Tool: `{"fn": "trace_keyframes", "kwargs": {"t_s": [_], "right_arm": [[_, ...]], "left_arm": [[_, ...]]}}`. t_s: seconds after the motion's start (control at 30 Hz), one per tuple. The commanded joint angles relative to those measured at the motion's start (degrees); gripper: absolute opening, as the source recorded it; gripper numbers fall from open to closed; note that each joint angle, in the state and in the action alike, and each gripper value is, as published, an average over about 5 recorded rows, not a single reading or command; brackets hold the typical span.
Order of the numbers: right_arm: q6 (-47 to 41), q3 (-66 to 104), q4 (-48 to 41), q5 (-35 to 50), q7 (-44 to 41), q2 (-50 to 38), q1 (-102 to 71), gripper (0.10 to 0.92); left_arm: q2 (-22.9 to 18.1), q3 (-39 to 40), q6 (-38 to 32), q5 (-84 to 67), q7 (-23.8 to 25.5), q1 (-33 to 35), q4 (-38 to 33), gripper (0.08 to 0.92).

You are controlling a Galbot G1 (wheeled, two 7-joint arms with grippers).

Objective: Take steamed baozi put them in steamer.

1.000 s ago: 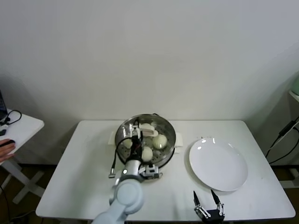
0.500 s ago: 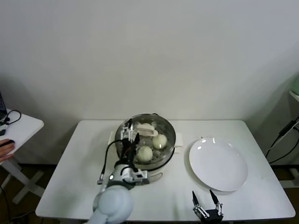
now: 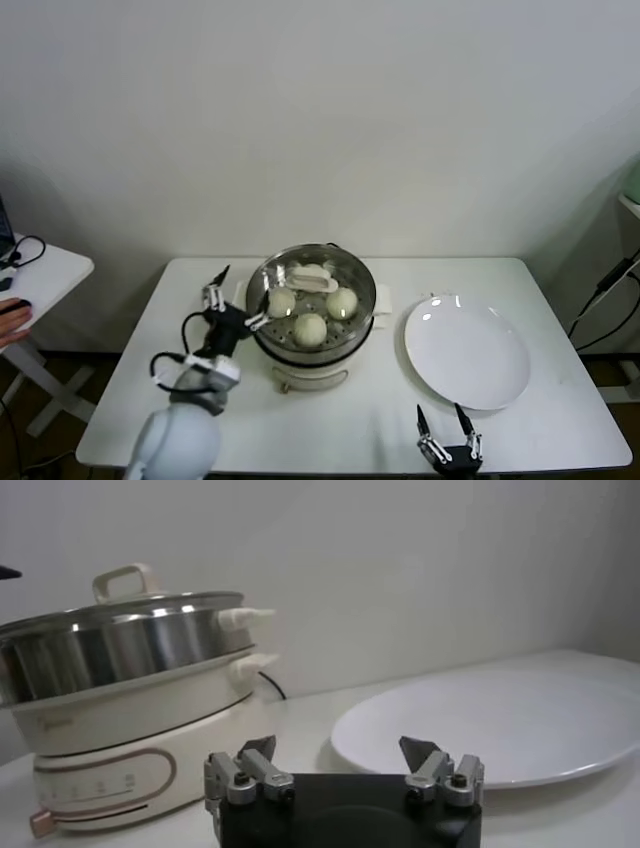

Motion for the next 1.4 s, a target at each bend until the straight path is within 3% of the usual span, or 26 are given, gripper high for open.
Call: {"fn": "trace_keyframes", "kwargs": {"t_s": [0.03, 0.27, 0.53, 1.4], "right_arm": [[1.4, 0.3, -0.2, -1.5, 3.2, 0.2, 0.1, 0.823], [1.8, 0.2, -0.4, -1.3, 4.0, 0.3, 0.2, 0.823], [2.0, -0.1, -0.4, -1.8, 4.3, 0.8, 0.1, 0.823], [2.5, 0.2, -0.8, -3.1, 5.4, 1.1, 0.3, 0.823]], "left_arm": [[-0.3, -21.1, -22.5, -44.1, 0.6, 13.9, 6.8, 0.823], [-1.8, -21.8, -33.2, -47.6, 2.5, 14.6, 15.6, 0.823], [-2.2, -20.4, -40.4, -48.2, 4.7, 14.2, 23.4, 0.823], [-2.9, -18.3, -45.2, -44.7, 5.1, 14.7, 27.6, 0.823]]}}
